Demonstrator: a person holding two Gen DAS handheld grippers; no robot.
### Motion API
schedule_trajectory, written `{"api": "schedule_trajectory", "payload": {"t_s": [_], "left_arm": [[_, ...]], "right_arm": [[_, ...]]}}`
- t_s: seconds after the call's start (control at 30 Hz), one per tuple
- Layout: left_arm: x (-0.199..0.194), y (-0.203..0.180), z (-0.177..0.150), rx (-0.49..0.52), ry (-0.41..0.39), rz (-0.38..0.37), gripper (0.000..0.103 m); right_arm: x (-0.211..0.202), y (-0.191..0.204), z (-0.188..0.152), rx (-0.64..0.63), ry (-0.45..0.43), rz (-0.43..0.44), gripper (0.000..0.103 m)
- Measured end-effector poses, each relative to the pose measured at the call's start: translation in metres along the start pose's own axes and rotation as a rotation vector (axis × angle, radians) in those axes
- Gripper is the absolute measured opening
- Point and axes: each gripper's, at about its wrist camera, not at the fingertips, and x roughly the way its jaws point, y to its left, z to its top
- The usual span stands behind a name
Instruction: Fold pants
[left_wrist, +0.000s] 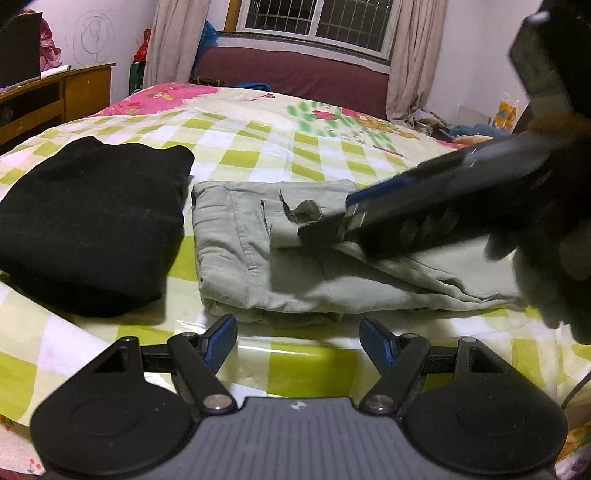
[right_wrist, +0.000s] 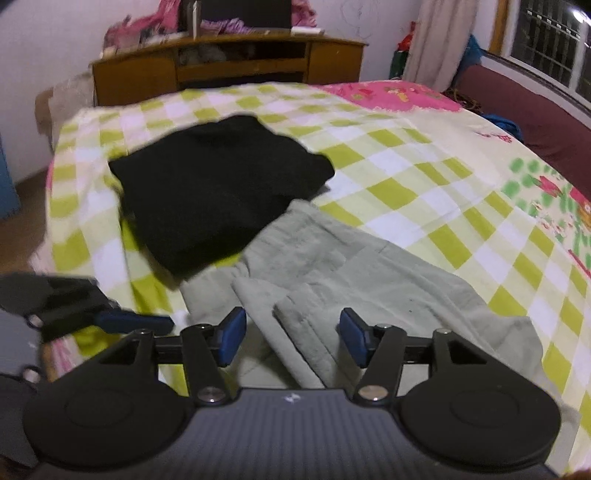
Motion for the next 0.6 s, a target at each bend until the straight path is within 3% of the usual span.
{"api": "schedule_trajectory", "payload": {"t_s": [0.13, 0.2, 0.3, 0.33, 0.47, 0.6], "left_arm": [[-0.001, 0.0, 0.0, -0.003, -0.006, -0.006, 0.086], [-0.002, 0.0, 0.002, -0.001, -0.014, -0.01, 0.086], [-0.001, 0.0, 0.003, 0.001, -0.015, -0.007, 0.086], [-0.001, 0.0, 0.003, 0.0, -0.013, -0.007, 0.086], [0.002, -0.001, 0.002, 0.006, -0.005, -0.01, 0.086], [0.003, 0.0, 0.001, 0.006, -0.002, -0.013, 0.086]], "right_arm": [[-0.007, -0.001, 0.002, 0.03, -0.059, -0.041, 0.058], [0.003, 0.004, -0.001, -0.015, -0.023, -0.089, 0.057], [0.015, 0.009, -0.008, -0.042, 0.021, -0.083, 0.055], [0.018, 0.012, -0.01, -0.061, 0.022, -0.108, 0.052], [0.026, 0.001, -0.01, 0.004, 0.056, -0.12, 0.01], [0.007, -0.002, -0.001, 0.083, -0.001, -0.078, 0.009]]}}
